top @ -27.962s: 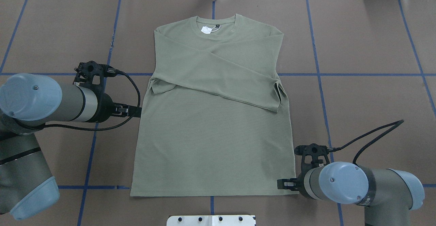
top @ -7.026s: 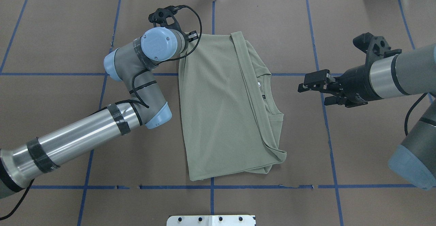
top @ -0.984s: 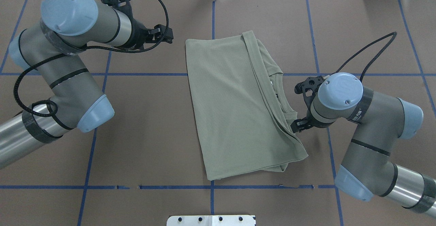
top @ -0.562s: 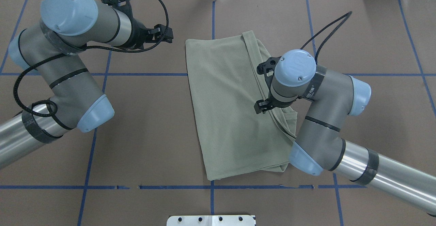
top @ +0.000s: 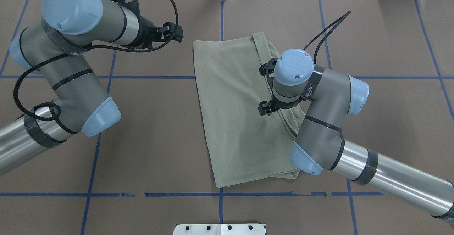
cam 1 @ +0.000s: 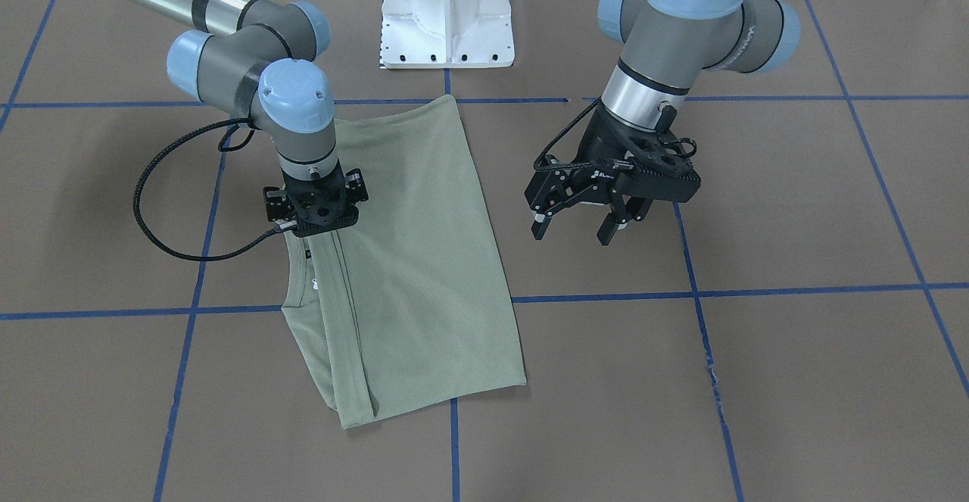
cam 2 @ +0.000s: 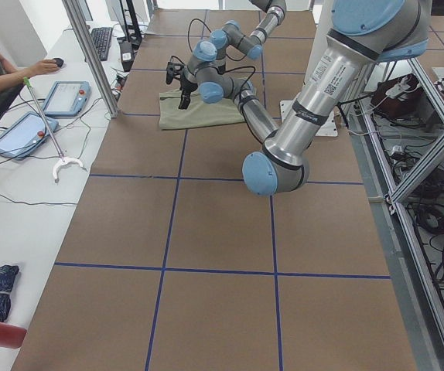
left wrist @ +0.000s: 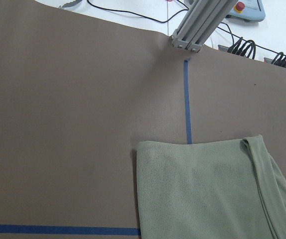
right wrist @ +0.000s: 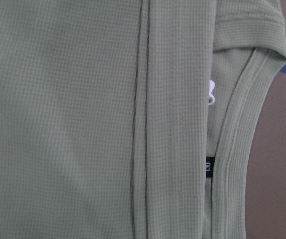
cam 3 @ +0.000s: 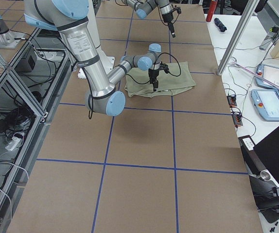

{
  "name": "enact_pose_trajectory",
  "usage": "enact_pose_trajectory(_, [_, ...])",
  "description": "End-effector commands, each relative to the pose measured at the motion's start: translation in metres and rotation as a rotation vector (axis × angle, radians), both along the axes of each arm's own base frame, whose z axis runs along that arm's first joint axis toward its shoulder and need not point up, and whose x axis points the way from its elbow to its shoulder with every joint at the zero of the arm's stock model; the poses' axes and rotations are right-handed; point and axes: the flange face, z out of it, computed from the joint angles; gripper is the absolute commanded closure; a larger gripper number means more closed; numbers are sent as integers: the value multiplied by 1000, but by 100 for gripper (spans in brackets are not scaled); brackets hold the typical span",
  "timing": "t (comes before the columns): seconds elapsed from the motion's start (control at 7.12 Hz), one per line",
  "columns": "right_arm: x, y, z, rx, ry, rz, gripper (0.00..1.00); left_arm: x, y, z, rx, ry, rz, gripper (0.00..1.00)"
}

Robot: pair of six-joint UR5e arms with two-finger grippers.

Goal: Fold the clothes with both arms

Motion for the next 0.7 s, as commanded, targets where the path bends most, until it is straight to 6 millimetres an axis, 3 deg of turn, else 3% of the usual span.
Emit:
enact_pose_trajectory(0.0, [9,9,15,-39,-6,-24,0,0,0,-1,1,1,0,0])
enact_pose_trajectory(0.56, [42,35,29,-50,-21,-40,0,0,0,0,-3,3,-2,0])
